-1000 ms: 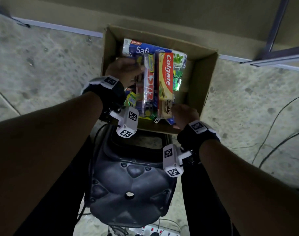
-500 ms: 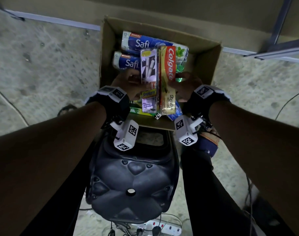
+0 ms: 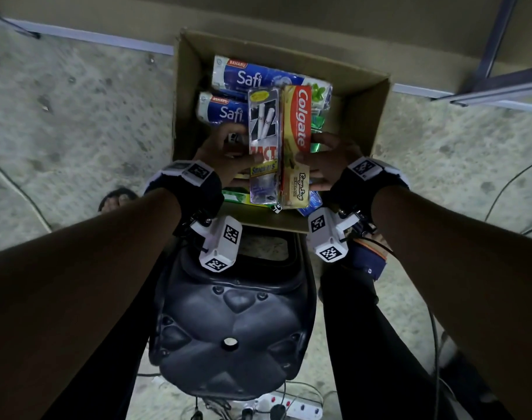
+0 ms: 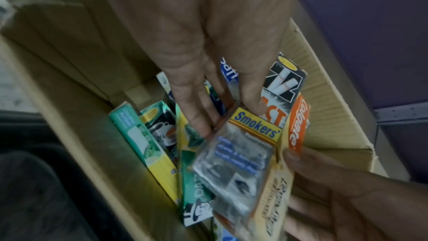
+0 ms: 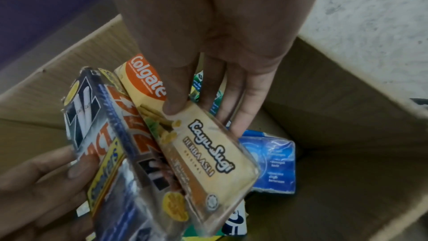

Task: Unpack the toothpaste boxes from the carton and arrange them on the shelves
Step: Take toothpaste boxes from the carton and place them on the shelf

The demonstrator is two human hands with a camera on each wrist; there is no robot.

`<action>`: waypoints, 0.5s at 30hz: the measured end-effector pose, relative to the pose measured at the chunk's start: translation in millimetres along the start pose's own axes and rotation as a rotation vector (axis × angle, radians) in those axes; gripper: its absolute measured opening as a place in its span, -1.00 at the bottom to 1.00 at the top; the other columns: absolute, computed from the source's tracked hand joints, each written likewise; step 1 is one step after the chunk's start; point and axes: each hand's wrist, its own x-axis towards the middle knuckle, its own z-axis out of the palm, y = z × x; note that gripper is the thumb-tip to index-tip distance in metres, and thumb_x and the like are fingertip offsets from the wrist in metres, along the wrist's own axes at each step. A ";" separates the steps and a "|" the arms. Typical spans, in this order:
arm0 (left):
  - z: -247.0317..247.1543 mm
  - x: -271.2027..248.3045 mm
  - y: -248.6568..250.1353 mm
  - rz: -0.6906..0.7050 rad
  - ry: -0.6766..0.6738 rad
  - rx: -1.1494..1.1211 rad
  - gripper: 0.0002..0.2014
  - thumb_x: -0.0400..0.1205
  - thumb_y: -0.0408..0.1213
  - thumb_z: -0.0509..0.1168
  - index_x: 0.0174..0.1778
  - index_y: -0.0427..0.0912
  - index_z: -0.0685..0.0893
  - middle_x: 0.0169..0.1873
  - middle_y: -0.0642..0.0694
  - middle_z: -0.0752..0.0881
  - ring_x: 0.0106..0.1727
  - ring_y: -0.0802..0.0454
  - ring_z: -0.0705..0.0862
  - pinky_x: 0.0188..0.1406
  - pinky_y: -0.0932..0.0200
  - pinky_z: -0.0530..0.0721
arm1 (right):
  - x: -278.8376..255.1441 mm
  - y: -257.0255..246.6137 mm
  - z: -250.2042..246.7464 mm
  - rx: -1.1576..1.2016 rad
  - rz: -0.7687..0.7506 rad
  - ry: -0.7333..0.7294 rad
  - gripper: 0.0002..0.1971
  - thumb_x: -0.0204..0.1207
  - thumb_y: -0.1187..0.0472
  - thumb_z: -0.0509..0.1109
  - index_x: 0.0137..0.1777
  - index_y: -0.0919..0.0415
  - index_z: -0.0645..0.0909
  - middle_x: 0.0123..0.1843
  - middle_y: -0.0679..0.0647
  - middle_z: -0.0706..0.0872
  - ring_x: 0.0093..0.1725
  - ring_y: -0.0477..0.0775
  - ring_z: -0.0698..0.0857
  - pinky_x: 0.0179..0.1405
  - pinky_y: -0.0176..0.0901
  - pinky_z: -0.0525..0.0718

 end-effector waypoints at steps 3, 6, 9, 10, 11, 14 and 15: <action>-3.3 -2.2 0.9 -0.021 -0.035 0.001 -0.48 0.52 -0.44 0.51 0.34 -0.06 0.50 0.20 -0.16 0.72 0.15 -0.15 0.75 -0.07 -0.20 0.81 | -7.3 0.2 -1.4 0.057 0.034 -0.002 -0.56 0.44 0.27 0.61 0.24 -0.16 0.69 0.24 0.16 0.78 0.12 0.25 0.78 0.04 0.32 0.77; -7.3 -3.3 1.3 -0.028 -0.057 0.004 -0.48 0.50 -0.45 0.53 0.30 -0.02 0.52 0.19 -0.14 0.73 0.17 -0.13 0.75 -0.06 -0.20 0.81 | -13.3 0.4 -2.0 0.104 0.043 0.003 -0.49 0.46 0.31 0.59 0.40 -0.02 0.64 0.24 0.15 0.77 0.04 0.21 0.78 0.04 0.29 0.77; -10.3 -5.7 -0.4 -0.018 -0.052 0.005 -0.49 0.48 -0.44 0.54 0.27 0.02 0.56 0.14 -0.10 0.75 0.16 -0.11 0.75 -0.14 -0.11 0.82 | -17.3 3.1 -1.5 0.113 0.026 0.006 -0.49 0.45 0.30 0.60 0.38 -0.04 0.66 0.19 0.13 0.80 -0.04 0.15 0.78 -0.09 0.18 0.78; -11.5 -7.6 -0.5 -0.022 -0.045 -0.004 -0.50 0.48 -0.44 0.54 0.25 0.04 0.57 0.14 -0.10 0.75 0.16 -0.12 0.76 -0.12 -0.13 0.82 | -19.2 3.6 -0.8 0.110 0.020 0.011 -0.49 0.43 0.28 0.62 0.37 -0.06 0.67 0.17 0.11 0.81 0.00 0.17 0.78 -0.10 0.17 0.78; -12.3 -10.0 0.1 -0.027 -0.037 -0.010 -0.51 0.47 -0.43 0.55 0.23 0.06 0.59 0.14 -0.10 0.76 0.17 -0.14 0.76 -0.09 -0.18 0.81 | -21.2 3.4 -0.3 0.109 0.017 0.015 -0.48 0.41 0.26 0.64 0.36 -0.09 0.67 0.16 0.10 0.81 0.03 0.18 0.78 -0.11 0.17 0.79; -16.4 -21.6 5.7 -0.042 -0.027 -0.012 -0.55 0.47 -0.41 0.56 0.16 0.09 0.60 0.17 -0.11 0.76 0.16 -0.17 0.76 -0.06 -0.24 0.79 | -31.4 2.3 0.8 0.118 0.003 0.013 -0.45 0.38 0.23 0.66 0.36 -0.13 0.67 0.20 0.11 0.80 0.07 0.23 0.79 -0.16 0.17 0.79; -17.9 -26.8 7.9 -0.046 -0.029 -0.015 -0.57 0.47 -0.41 0.56 0.12 0.11 0.61 0.16 -0.09 0.77 0.15 -0.15 0.77 -0.11 -0.18 0.81 | -35.9 2.4 0.9 0.132 -0.002 0.016 -0.46 0.37 0.23 0.67 0.34 -0.14 0.68 0.20 0.11 0.81 0.05 0.23 0.79 -0.21 0.13 0.79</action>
